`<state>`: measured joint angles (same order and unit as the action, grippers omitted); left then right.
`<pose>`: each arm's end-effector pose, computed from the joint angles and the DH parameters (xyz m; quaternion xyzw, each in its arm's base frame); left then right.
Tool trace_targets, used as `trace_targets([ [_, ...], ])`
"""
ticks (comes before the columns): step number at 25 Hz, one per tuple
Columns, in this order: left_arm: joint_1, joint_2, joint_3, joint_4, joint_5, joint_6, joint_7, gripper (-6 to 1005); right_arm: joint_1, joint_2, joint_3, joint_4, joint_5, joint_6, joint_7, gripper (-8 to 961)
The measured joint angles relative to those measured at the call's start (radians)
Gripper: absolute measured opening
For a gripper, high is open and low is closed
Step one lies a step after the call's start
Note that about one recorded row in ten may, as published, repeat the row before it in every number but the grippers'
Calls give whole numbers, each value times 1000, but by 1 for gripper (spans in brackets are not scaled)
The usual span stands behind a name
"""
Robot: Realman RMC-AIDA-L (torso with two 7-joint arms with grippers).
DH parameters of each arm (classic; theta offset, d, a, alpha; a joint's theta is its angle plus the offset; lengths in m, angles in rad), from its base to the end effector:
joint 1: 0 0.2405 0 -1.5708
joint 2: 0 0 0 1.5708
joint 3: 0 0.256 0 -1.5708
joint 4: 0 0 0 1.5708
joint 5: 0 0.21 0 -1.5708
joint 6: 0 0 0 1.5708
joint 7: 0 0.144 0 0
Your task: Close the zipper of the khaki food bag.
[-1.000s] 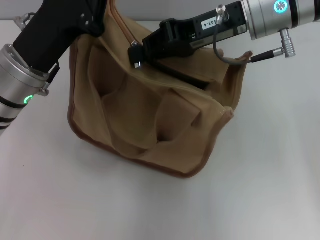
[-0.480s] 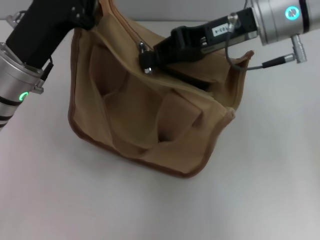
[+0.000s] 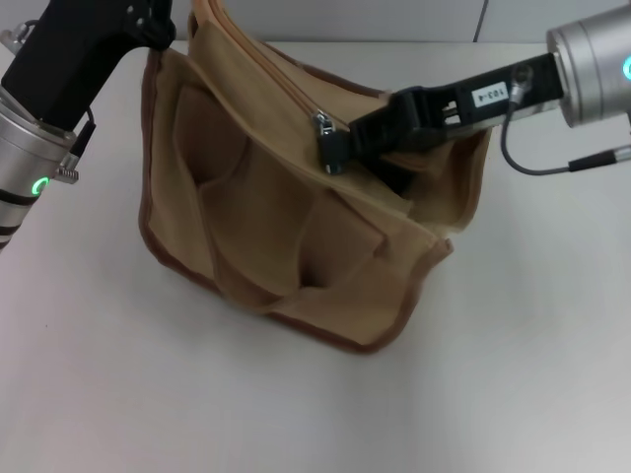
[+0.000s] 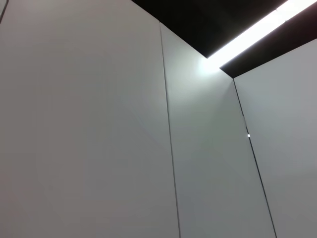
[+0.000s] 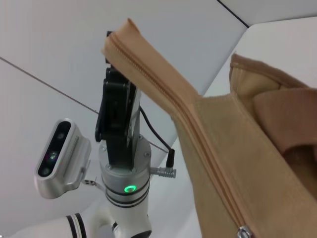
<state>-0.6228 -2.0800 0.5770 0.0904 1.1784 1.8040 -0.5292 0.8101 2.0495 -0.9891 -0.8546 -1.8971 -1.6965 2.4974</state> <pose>-0.2126 0.3328 0.0213 -0.7223 -0.0113 -0.5709 0.3901 0.1157 0.3685 0.0042 0.8675 -0.4540 -0.1710 0.1097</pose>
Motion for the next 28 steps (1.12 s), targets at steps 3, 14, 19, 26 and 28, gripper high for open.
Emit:
trace_targets([
  [3, 0, 0, -8, -3, -4, -13, 0, 55, -20, -4, 21, -5, 1, -26, -11, 4],
  [14, 12, 0, -39, -11, -14, -45, 4, 57, -97, -35, 98, -7, 0, -138, -94, 3],
  [19, 9, 0, -44, -11, -15, -57, 4, 58, -123, -49, 115, -3, -5, -169, -123, 3],
  [26, -4, 0, -51, -12, -15, -91, 5, 60, -127, -70, 124, 34, -2, -193, -190, 3],
  [28, -4, 0, -51, -12, -14, -92, 5, 60, -124, -74, 129, 48, -1, -197, -215, 4],
])
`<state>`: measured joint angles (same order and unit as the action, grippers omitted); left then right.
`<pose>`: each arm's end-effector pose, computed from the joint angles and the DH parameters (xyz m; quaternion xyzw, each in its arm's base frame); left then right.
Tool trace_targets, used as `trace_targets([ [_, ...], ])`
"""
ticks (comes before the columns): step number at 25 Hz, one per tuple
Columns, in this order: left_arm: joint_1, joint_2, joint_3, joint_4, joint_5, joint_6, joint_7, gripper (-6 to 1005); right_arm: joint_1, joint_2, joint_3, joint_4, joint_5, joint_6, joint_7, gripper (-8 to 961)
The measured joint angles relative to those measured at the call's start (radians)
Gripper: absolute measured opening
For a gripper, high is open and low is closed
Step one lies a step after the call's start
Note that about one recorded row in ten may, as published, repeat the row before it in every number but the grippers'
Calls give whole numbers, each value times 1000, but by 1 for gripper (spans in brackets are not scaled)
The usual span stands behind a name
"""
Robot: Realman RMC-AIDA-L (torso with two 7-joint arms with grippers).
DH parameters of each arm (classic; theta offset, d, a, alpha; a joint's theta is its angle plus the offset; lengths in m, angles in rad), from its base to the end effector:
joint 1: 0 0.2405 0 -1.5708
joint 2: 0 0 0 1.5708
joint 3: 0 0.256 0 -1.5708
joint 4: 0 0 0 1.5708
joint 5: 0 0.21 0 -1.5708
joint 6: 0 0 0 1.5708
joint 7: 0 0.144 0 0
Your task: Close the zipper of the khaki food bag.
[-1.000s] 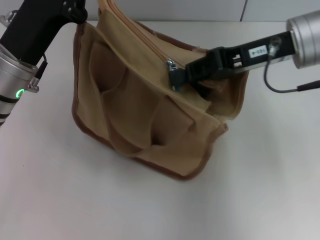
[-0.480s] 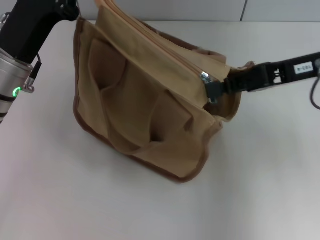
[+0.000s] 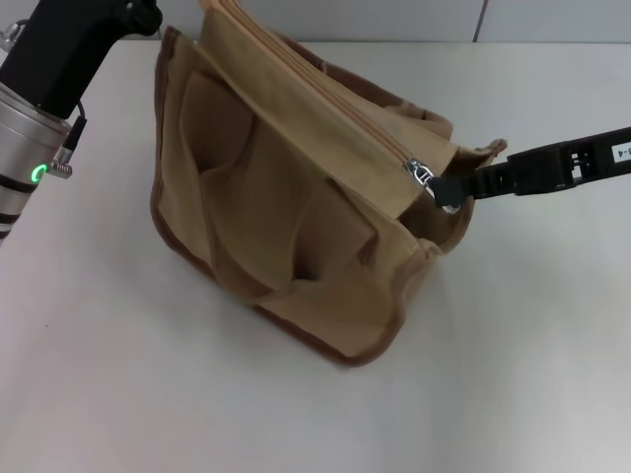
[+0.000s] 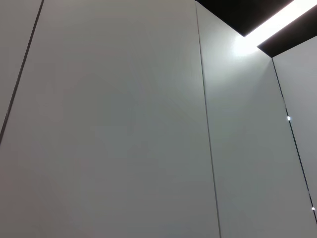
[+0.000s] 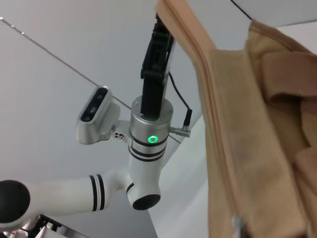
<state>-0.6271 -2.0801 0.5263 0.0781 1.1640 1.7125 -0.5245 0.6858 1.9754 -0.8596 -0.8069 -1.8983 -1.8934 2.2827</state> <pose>-0.2225 0.3451 0.0218 -0.7156 -0.0481 -0.5494 0.4287 0.1775 0.3407 0.0454 0.8760 -0.4214 -0.2005 0.1221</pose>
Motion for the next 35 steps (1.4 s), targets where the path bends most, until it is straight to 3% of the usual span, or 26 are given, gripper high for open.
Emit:
trace_targets([
  [12, -2, 0, -1, 0, -1, -26, 0, 63, -18, -15, 121, 56, 2, -84, -299, 134],
  [18, -4, 0, 0, 1, -1, -46, 0, 64, -56, -3, 149, 55, 2, -97, -456, 351],
  [21, -5, 0, -2, 4, -1, -61, -1, 65, -77, 5, 160, 52, 2, -94, -529, 557],
  [26, -11, 0, -2, 5, -1, -87, -11, 66, -97, 15, 160, 56, 2, -69, -613, 770],
  [34, -9, 0, -37, 8, 1, -128, -23, 68, -110, 36, 158, 59, 0, -58, -677, 781],
  [35, -6, 1, -45, 11, 1, -133, -21, 107, -113, 38, 157, 59, 0, -57, -686, 781],
])
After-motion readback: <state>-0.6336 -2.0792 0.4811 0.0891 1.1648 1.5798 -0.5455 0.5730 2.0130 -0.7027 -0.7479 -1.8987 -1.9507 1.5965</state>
